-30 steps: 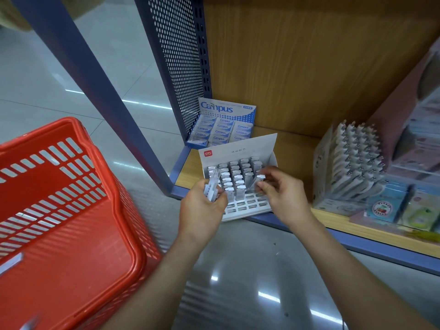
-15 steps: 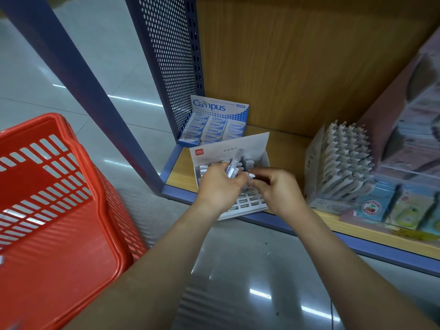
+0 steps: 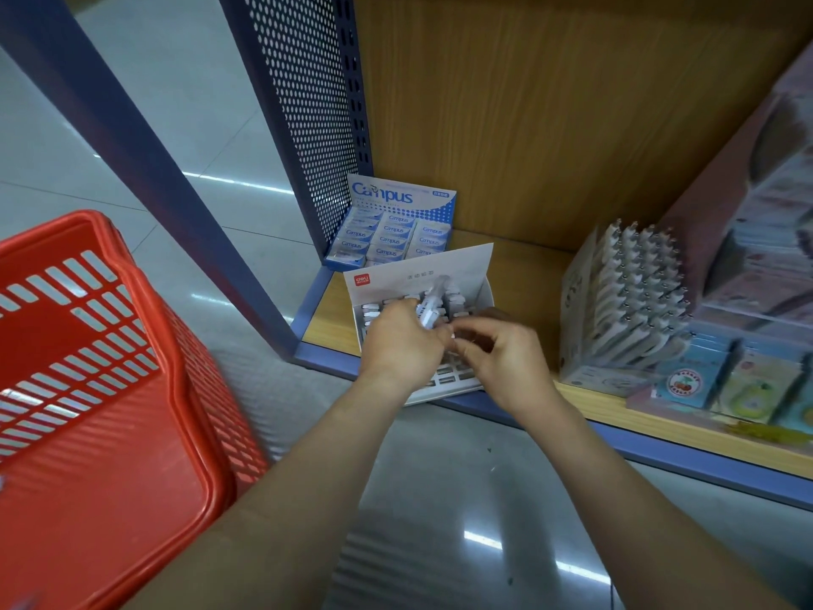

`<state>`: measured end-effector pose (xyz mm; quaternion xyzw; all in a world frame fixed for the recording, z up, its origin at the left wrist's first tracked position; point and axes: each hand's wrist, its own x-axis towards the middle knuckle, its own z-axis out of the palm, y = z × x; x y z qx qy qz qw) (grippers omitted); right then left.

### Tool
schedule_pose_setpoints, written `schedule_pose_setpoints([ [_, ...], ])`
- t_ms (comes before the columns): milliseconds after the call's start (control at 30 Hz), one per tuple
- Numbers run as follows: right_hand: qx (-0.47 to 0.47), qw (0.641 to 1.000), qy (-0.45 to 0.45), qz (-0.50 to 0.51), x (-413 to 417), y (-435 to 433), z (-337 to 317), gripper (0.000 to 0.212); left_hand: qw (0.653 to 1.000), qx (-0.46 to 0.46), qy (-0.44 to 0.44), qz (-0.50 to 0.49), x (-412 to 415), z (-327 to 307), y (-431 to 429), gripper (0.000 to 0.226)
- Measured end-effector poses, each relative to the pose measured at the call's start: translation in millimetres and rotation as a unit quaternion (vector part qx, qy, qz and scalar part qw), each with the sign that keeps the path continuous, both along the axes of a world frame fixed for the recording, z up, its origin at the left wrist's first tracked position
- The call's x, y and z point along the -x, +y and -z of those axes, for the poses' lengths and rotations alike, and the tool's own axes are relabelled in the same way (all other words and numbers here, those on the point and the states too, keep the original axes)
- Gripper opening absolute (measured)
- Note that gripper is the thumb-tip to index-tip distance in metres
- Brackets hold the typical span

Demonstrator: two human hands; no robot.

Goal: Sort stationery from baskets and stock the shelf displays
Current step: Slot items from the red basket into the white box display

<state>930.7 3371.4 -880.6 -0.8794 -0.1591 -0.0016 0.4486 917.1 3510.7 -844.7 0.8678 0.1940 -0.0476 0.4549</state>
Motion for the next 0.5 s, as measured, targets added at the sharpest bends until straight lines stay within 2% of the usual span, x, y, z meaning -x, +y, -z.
schedule_pose_setpoints([
  [100, 0.066, 0.996, -0.053, -0.014, -3, 1, -3, 0.02, 0.991, 0.107, -0.035, -0.079, 8, -4, 11, 0.008],
  [233, 0.209, 0.974, -0.076, -0.052, -6, 4, -11, 0.022, 0.98, 0.161, -0.034, -0.113, 23, -7, 20, 0.014],
  [367, 0.168, 0.986, -0.007, -0.004, -7, 8, -10, 0.026, 0.978, 0.179, -0.02, -0.106, 30, -7, 18, 0.014],
  [500, 0.114, 0.989, -0.07, 0.058, 6, 14, 2, 0.021, 0.974, 0.191, -0.021, -0.117, 32, -11, 20, 0.016],
])
